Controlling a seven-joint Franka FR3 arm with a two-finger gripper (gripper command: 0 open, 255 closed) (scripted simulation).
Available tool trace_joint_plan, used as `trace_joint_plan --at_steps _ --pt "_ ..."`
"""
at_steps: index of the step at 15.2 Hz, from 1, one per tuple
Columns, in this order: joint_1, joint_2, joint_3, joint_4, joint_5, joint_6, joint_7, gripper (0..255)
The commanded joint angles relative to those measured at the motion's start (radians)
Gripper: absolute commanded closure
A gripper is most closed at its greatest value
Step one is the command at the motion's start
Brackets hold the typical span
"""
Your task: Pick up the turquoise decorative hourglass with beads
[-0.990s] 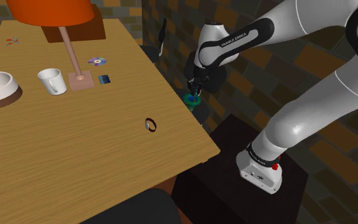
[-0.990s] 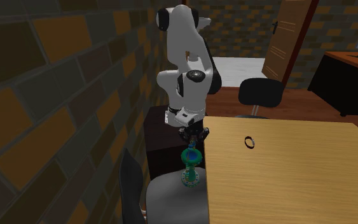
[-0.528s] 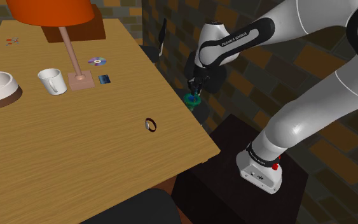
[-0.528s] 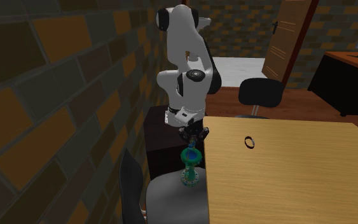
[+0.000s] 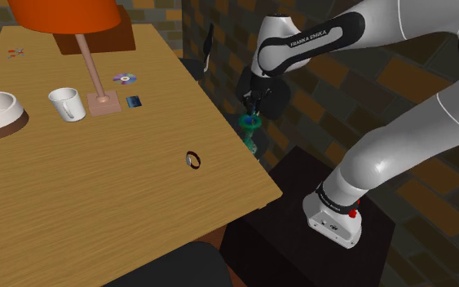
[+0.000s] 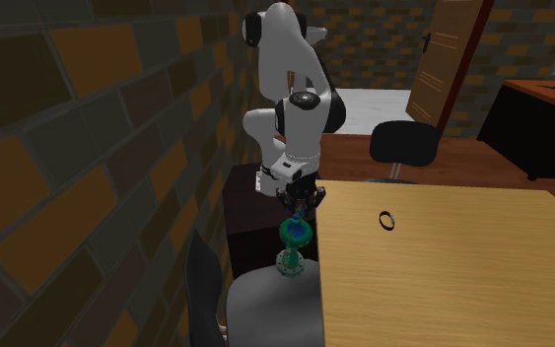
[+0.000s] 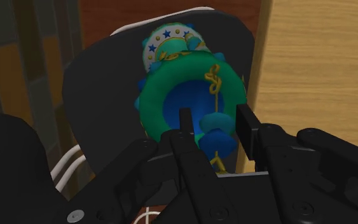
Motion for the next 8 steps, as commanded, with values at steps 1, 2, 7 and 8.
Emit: trace_joint_plan --at_steps 1,2,7,8 --pt "-0.001 -0.019 -0.001 0.014 -0.001 -0.034 -0.001 255" --pt "-0.001 -0.027 -0.002 0.022 -0.001 -0.049 0.0 255" --pt "-0.001 -0.054 -0.003 0.057 -0.001 -0.11 0.001 255" --pt "-0.001 -0.054 -0.003 0.057 -0.001 -0.11 0.001 255"
